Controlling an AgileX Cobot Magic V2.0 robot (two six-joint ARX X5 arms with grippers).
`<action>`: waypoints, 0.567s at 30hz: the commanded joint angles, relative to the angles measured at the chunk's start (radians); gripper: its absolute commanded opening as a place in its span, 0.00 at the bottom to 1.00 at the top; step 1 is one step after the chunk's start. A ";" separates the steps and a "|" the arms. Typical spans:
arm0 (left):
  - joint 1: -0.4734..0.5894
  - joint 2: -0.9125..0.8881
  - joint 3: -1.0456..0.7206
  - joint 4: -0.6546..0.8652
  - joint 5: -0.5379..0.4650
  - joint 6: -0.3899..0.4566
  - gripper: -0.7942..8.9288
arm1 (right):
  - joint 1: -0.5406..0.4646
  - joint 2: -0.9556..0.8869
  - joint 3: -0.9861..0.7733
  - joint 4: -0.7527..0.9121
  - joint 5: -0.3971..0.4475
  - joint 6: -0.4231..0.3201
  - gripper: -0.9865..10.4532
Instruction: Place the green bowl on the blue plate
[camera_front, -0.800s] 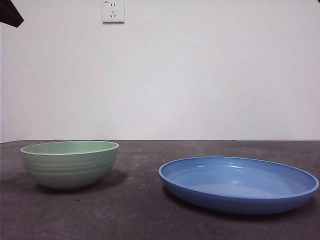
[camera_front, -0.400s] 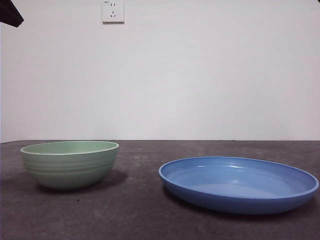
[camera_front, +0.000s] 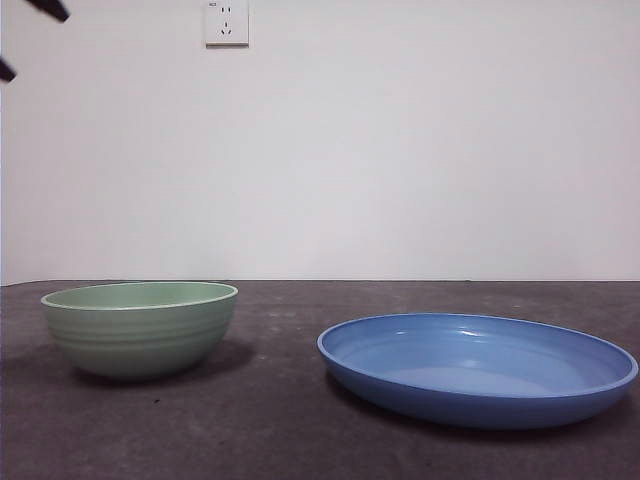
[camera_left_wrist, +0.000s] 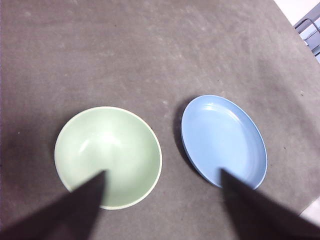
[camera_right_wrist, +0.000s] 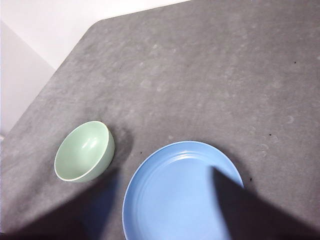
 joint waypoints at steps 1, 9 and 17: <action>-0.002 0.006 0.018 0.004 0.009 0.010 0.68 | 0.002 0.006 0.019 0.005 -0.002 -0.007 0.58; -0.002 0.013 0.017 0.005 0.005 0.042 0.70 | 0.002 0.006 0.019 -0.009 -0.002 -0.007 0.61; -0.002 0.106 0.016 0.001 -0.069 0.043 0.69 | 0.002 0.006 0.019 -0.013 -0.002 -0.007 0.61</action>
